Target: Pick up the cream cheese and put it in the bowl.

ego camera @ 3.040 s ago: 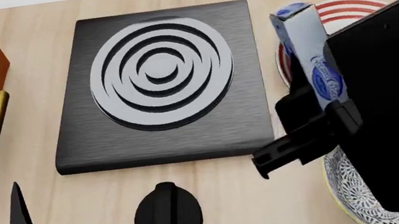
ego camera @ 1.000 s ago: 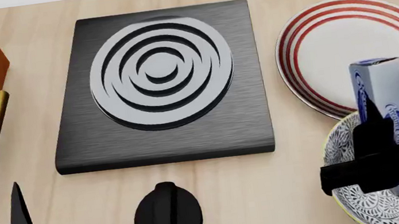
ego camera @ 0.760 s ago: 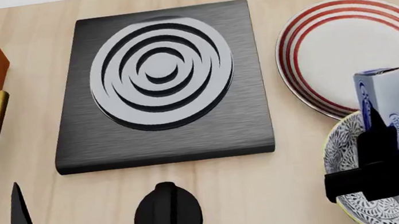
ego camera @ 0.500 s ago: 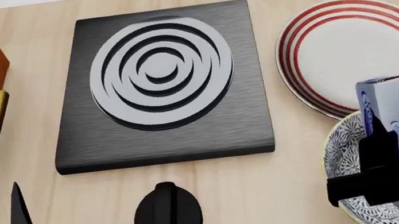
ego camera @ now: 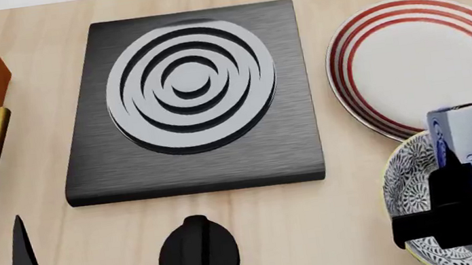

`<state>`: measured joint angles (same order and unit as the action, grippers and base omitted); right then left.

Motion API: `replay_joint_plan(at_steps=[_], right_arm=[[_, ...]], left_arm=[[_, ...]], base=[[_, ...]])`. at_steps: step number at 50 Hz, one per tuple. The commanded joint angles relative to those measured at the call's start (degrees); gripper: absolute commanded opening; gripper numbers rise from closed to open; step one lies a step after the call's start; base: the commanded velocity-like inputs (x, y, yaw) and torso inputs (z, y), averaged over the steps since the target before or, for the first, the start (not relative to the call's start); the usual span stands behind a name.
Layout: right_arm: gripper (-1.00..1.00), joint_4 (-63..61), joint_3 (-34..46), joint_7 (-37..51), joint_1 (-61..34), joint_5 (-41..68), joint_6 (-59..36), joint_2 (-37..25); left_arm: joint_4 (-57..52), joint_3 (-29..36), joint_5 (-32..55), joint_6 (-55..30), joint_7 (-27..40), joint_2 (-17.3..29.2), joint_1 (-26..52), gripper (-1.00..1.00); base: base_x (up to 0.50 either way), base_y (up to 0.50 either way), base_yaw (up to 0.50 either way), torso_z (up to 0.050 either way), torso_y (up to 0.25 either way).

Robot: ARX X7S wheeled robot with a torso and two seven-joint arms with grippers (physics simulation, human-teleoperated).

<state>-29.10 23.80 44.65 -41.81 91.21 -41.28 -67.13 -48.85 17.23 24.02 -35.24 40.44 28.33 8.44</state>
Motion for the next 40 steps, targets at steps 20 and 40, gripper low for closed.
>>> replay_joint_plan(at_steps=[20, 40], right_arm=[[-1.00, 3.1, 0.8, -2.4, -1.1, -3.8, -1.1, 2.1], [-1.00, 5.2, 2.0, -3.4, -1.1, -6.0, -1.4, 3.5]], left_arm=[[0.1, 0.4, 0.2, -0.1, 0.4, 0.3, 0.2, 1.00], [0.4, 0.5, 0.3, 0.6, 0.4, 0.4, 0.1, 1.00]], base=[[0.00, 0.00, 0.00, 0.000, 0.001], [0.00, 0.00, 0.00, 0.001, 0.001]])
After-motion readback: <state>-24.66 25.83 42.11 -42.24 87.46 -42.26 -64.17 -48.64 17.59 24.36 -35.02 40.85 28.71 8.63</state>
